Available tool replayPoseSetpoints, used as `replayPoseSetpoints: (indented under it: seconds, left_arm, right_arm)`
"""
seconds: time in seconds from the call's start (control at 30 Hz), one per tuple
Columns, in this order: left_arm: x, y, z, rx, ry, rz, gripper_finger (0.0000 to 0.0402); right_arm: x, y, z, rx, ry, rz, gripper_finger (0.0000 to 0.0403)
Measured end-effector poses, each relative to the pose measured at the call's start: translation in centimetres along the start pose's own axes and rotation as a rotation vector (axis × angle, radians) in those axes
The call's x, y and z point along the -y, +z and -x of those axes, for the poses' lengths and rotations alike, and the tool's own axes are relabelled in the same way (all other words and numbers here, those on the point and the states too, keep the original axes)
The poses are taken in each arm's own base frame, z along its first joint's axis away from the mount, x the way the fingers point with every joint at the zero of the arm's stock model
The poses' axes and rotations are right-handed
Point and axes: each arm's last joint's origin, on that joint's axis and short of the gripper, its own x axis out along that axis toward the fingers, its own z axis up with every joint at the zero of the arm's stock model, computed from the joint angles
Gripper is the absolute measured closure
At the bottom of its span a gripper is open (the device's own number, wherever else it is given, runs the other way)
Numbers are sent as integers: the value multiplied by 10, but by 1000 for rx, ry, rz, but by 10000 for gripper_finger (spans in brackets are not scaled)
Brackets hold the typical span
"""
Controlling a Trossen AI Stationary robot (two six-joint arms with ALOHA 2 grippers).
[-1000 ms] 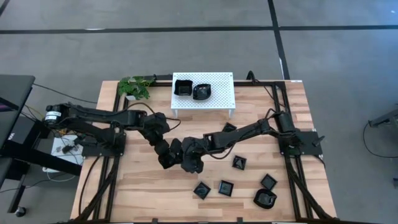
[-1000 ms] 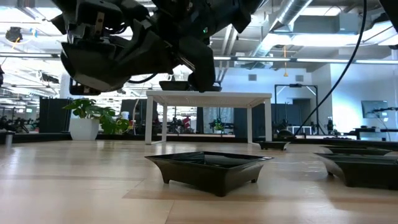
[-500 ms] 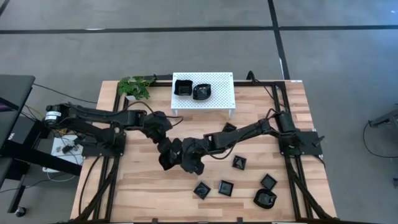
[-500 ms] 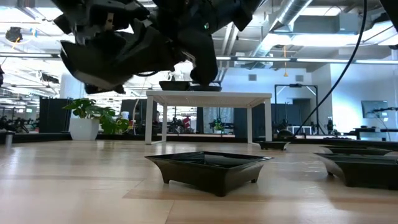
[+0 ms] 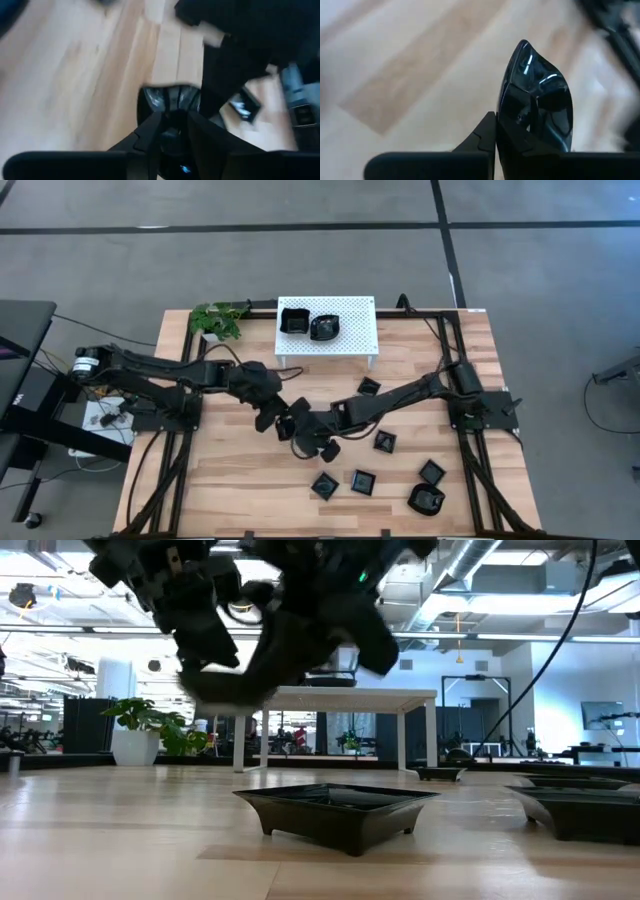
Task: Pick & Place Mini shaped plates
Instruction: Stack the black leaf-shaped plate on top of the black leaf-shaped plates on the shelf
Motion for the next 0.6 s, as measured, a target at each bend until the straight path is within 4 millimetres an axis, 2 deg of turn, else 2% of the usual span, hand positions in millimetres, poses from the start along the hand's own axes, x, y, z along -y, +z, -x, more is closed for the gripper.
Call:
replayPoseSetpoints:
  seconds: [0.1,0.2,0.4,0.5,0.6]
  left_arm:
    - [11,0,-1,54,70,-118,311]
    - [22,-1,3,105,152,-190,315]
    - [47,-2,33,258,249,-253,321]
    - [58,-1,56,370,284,-252,320]
    - [64,-3,74,437,279,-256,321]
  right_arm:
    - [-2,6,28,-93,-107,2,400]
    - [1,8,65,-181,-212,-17,401]
    - [20,-13,131,-240,-274,-226,401]
    - [29,-35,143,-275,-293,-302,402]
    - [41,-57,148,-311,-313,-269,402]
